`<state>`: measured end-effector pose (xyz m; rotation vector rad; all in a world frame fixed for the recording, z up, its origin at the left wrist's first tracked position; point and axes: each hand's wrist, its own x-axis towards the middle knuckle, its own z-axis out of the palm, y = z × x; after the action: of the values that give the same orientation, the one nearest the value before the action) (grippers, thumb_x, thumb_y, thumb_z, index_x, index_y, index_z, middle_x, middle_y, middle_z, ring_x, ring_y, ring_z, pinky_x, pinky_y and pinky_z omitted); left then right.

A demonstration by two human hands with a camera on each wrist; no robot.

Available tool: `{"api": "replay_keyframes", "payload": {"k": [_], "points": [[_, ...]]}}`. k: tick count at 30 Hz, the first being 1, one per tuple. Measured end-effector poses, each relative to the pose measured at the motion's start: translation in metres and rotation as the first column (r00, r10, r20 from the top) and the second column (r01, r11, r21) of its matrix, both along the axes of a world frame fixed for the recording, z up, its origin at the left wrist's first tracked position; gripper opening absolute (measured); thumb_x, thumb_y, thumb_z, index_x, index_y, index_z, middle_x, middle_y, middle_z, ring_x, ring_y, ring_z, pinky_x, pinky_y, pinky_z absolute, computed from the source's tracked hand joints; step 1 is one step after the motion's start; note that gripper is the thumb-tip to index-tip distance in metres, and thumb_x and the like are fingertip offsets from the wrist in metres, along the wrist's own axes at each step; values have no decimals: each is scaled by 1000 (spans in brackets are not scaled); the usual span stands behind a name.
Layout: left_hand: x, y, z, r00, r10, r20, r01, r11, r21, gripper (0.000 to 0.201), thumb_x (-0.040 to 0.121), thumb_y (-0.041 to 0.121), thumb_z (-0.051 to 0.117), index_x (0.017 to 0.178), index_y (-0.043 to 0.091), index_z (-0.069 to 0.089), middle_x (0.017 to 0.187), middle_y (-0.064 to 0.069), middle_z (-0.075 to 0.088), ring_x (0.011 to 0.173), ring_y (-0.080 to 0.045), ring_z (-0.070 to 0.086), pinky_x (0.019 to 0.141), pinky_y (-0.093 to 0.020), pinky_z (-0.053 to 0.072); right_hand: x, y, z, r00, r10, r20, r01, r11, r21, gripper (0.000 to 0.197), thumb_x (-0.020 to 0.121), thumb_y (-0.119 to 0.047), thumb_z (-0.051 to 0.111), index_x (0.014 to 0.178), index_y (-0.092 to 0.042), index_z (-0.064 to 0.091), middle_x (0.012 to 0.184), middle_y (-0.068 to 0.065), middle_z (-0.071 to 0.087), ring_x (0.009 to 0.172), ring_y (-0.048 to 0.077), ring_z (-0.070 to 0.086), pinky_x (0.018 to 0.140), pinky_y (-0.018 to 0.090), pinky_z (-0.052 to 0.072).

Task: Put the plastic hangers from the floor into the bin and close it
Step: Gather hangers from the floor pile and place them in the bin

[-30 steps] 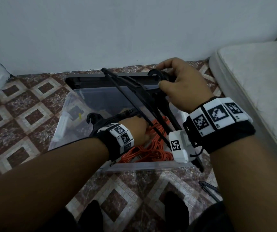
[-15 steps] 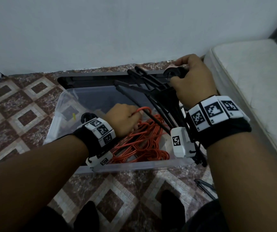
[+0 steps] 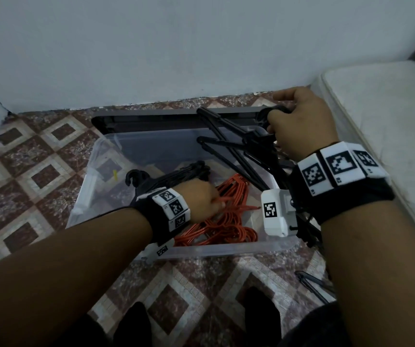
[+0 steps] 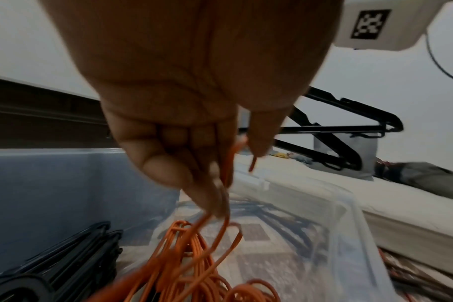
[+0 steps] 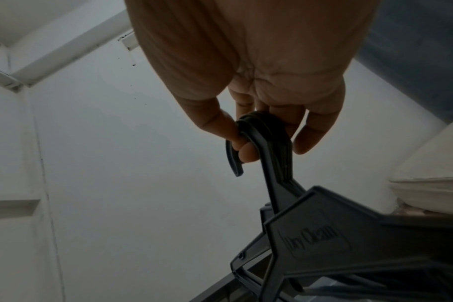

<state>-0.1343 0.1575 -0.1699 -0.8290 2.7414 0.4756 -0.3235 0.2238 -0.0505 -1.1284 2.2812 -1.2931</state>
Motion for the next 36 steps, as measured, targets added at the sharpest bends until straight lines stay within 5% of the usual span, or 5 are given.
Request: {"api": "replay_keyframes", "payload": {"k": [5,11,23,28,36], "points": [[-1,10,-10,924,-252,286,187,953,237,39,99,41,46,122,18,66,124,0,64,114,-20,56,96,-27,42,6,0,-2,998,55,17,-56,997,52,28,83,-21,57,109,-31,59,94,3,70,70,14,65,58,23,48],[13,-19,-9,958,-29,286,-25,983,182,38,98,44,48,118,18,68,121,0,65,110,-20,58,95,-31,46,6,2,-3,996,90,-12,-88,992,95,25,87,-23,62,110,-32,58,96,1,69,71,12,63,52,20,40],[64,-82,-26,872,282,401,-294,955,-33,39,95,48,51,111,16,67,117,-8,65,108,-24,59,89,-27,43,7,0,-3,988,152,5,-151,982,114,15,89,-24,62,103,-25,64,87,0,69,79,15,67,72,28,53],[71,-93,-35,841,316,439,-361,933,19,45,97,50,47,100,11,70,110,-13,68,97,-26,60,90,-32,47,7,0,-3,991,136,2,-135,988,76,14,87,-23,65,100,-26,64,73,-5,70,56,1,64,59,22,51],[81,-107,-33,849,424,315,-420,904,-86,41,93,45,54,117,14,64,119,-12,64,108,-29,59,89,-30,46,6,1,-1,989,130,75,-134,990,51,17,82,-18,73,88,-31,63,72,0,70,50,3,65,46,18,47]]}}
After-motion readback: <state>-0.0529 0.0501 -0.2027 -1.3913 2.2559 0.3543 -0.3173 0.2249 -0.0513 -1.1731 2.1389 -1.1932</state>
